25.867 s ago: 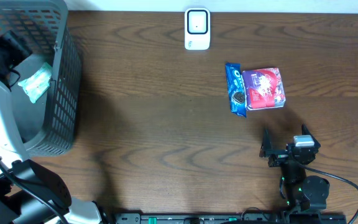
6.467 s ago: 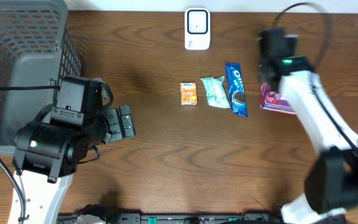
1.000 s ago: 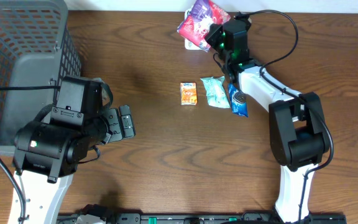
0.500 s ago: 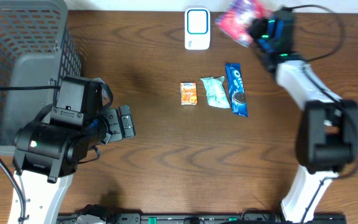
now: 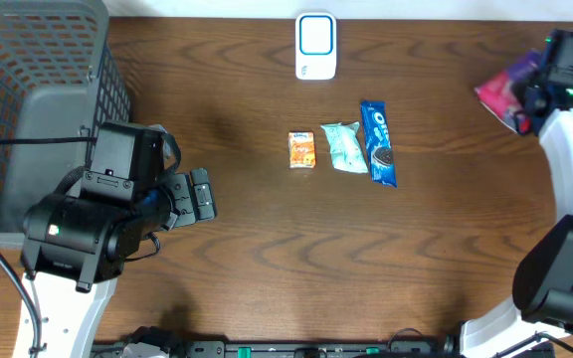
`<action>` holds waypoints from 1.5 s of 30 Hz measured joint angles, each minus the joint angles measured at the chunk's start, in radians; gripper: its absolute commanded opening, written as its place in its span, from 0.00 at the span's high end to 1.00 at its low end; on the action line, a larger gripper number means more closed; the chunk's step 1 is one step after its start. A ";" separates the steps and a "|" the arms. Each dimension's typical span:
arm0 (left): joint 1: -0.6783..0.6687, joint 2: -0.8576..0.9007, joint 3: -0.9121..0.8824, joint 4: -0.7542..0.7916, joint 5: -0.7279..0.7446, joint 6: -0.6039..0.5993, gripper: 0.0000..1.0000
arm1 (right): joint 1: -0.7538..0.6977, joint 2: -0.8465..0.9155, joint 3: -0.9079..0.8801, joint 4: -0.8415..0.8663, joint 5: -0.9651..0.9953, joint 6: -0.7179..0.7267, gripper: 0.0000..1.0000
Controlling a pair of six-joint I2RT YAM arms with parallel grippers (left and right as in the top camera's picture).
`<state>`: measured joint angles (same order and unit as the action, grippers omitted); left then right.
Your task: Scan the item barcode
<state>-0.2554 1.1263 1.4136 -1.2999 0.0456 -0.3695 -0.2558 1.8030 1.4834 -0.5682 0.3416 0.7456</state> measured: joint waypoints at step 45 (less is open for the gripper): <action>0.000 0.000 0.000 0.000 0.000 0.000 0.02 | -0.013 0.169 -0.106 -0.158 0.018 -0.194 0.99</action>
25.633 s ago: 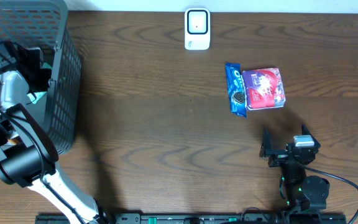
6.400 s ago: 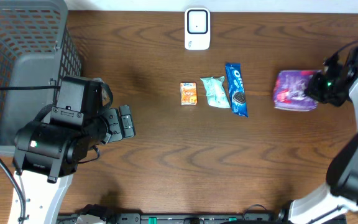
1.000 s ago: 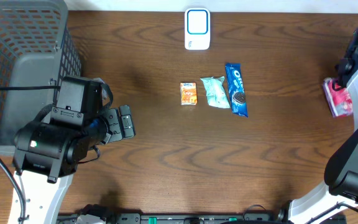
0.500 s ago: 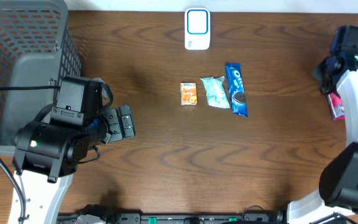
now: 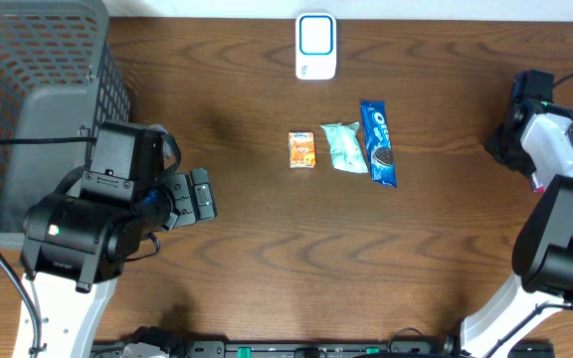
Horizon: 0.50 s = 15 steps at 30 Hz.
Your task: Scan the item barcode
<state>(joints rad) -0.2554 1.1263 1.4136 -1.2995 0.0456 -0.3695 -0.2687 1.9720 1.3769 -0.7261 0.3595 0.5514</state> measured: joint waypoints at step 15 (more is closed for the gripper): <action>0.000 0.000 0.000 0.000 0.000 0.000 0.02 | -0.165 0.117 -0.004 0.272 0.015 -0.160 0.91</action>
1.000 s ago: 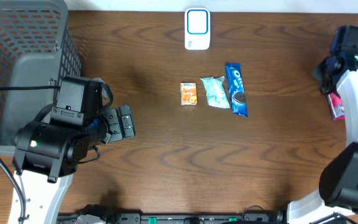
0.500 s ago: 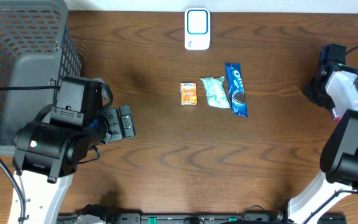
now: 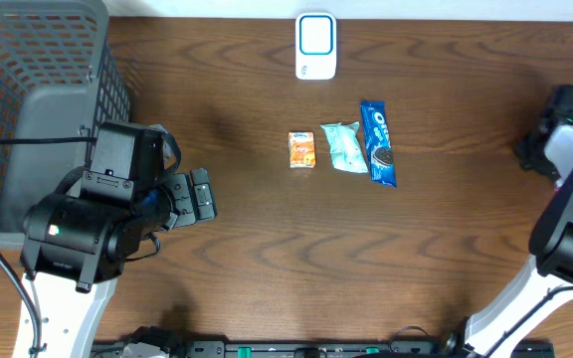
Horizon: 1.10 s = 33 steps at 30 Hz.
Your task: Scan the item barcode
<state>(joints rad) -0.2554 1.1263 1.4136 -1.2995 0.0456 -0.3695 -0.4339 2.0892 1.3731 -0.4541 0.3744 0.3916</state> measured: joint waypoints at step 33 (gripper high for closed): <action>0.000 0.000 0.000 0.000 0.000 0.000 0.02 | 0.273 -0.122 0.018 -0.093 -0.899 -0.229 0.53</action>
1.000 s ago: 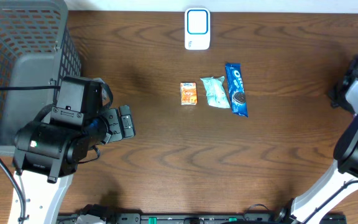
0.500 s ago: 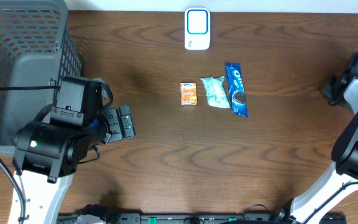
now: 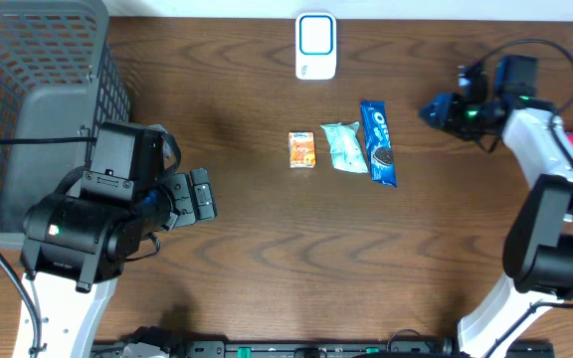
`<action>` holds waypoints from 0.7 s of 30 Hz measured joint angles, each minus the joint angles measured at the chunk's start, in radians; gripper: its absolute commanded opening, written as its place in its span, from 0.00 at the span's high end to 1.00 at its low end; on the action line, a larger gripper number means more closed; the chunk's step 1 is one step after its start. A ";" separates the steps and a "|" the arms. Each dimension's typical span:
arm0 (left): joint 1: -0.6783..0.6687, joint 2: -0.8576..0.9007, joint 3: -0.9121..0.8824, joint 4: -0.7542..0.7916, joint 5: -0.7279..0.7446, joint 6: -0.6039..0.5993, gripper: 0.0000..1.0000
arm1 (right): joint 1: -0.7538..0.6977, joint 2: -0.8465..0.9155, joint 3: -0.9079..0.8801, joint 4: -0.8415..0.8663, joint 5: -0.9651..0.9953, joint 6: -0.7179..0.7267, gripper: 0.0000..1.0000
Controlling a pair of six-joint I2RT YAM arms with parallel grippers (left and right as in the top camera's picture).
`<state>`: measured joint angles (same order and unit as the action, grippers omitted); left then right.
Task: Scan the item barcode
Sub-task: 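Reach the right gripper down and grasp the blue Oreo pack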
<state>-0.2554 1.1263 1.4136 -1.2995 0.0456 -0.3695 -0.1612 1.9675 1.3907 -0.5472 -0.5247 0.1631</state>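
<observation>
Three items lie in a row mid-table: a small orange packet, a mint-green packet and a blue Oreo pack. Behind them, at the back edge, stands the white scanner with a blue screen. My right gripper hovers just right of the Oreo pack's far end, pointing left, open with nothing in it. My left gripper rests open at the left, well away from the items.
A grey wire basket fills the back left corner. A pink package lies at the table's right edge, beside the right arm.
My right gripper has moved from the table's right edge leftward to just right of the Oreo pack. The pink package now shows uncovered at the right edge. The left arm is unchanged.
My right gripper first held the pink package up at the far right. It was then lower at the right side, with the pink package at the edge beneath it, and then at the right edge itself. The package now lies there, and the empty gripper is near the row of items.
</observation>
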 measured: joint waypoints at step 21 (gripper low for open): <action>0.000 0.000 0.000 0.000 0.000 0.000 0.02 | 0.283 0.102 0.000 0.002 0.254 -0.012 0.56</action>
<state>-0.2554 1.1263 1.4136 -1.2995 0.0456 -0.3695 0.1223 2.0693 1.3911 -0.5453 -0.2710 0.1509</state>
